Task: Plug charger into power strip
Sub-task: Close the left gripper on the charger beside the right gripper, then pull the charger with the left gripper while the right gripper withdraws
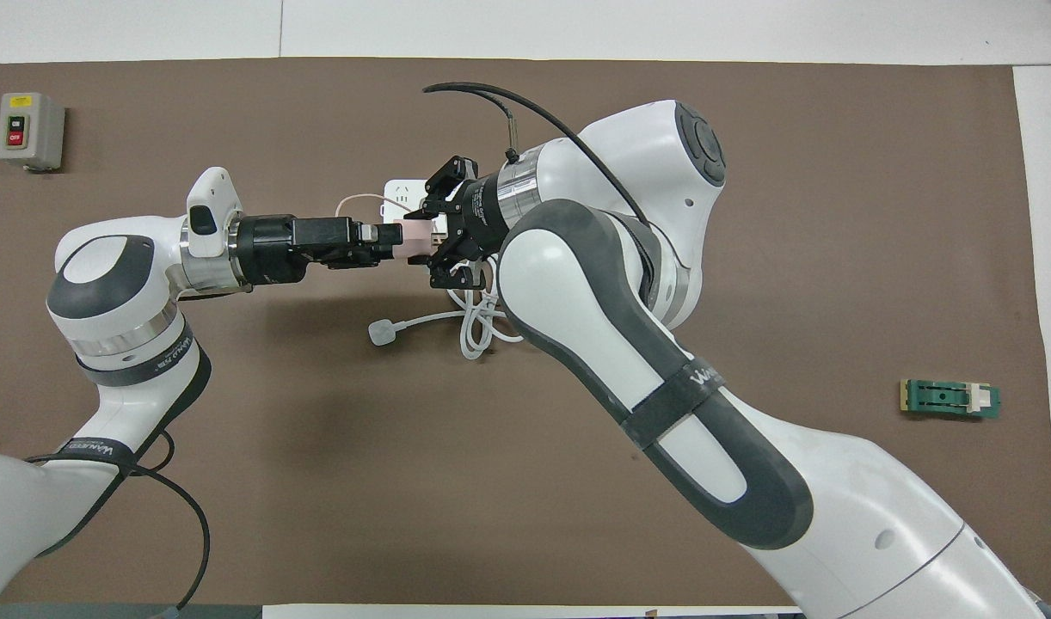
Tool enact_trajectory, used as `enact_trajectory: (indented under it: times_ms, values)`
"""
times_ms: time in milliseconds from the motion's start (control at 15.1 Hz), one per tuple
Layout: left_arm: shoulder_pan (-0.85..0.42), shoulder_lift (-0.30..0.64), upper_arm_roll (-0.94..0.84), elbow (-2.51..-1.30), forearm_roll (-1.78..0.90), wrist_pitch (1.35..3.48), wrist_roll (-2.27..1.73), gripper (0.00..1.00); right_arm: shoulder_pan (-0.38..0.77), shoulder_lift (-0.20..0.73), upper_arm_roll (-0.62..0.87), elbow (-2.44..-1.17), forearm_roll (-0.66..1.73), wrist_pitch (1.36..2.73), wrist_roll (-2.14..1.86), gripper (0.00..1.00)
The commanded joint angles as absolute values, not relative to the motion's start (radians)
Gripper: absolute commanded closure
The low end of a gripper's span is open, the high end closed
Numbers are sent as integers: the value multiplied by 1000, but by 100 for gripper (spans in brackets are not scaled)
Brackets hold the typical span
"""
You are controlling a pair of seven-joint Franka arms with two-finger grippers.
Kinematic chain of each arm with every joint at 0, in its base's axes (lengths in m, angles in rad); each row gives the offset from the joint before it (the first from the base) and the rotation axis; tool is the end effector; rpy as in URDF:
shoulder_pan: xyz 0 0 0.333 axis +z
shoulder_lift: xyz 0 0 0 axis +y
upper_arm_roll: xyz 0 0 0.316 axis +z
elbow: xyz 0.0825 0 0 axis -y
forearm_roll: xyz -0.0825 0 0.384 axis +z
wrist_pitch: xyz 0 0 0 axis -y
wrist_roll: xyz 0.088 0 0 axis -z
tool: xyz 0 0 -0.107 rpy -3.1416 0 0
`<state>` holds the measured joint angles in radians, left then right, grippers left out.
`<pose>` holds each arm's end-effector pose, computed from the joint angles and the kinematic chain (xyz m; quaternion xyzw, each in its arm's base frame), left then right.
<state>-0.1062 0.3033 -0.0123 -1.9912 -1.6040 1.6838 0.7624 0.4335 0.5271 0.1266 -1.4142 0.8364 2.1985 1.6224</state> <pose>0.5767 -0.1653 0.3544 0.7231 -0.0182 0.0096 0.6905 0.6186 0.3960 0.4361 -0.6657 0.6289 0.2877 0.2802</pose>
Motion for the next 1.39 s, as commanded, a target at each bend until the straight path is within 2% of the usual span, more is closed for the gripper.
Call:
enact_trajectory:
  times_ms: [0,199,265,397,529,596,662,728,1059,1324]
  values:
    - [-123,307,-3,-1985,-1615,1700,752,36,433,545,127,-1385,842,2186,1608,100]
    - [-123,307,-2,-1985,-1612,1700,750,64,433,545,127,-1385,842,2186,1606,100]
    - [-123,307,-2,-1985,-1606,1701,747,76,433,545,127,-1385,844,2186,1606,100]
    - [-123,307,2,-1983,-1577,1703,749,92,433,545,127,-1385,844,2186,1606,100]
    - [-118,307,2,-1976,-1528,1703,749,96,433,545,127,-1385,845,2186,1608,100]
    - [-117,307,2,-1971,-1507,1704,749,96,433,543,127,-1385,851,2183,1614,95]
    - [-111,307,2,-1957,-1485,1706,747,96,433,543,127,-1385,839,2181,1621,6]
    - [-107,305,3,-1939,-1455,1706,746,96,434,542,127,-1385,845,2183,1627,0]
    - [-81,305,11,-1798,-1176,1729,683,97,414,537,123,-1385,848,2180,1634,0]
    - [-101,311,9,-1648,-817,1784,670,100,322,494,118,-1385,838,2137,1629,0]
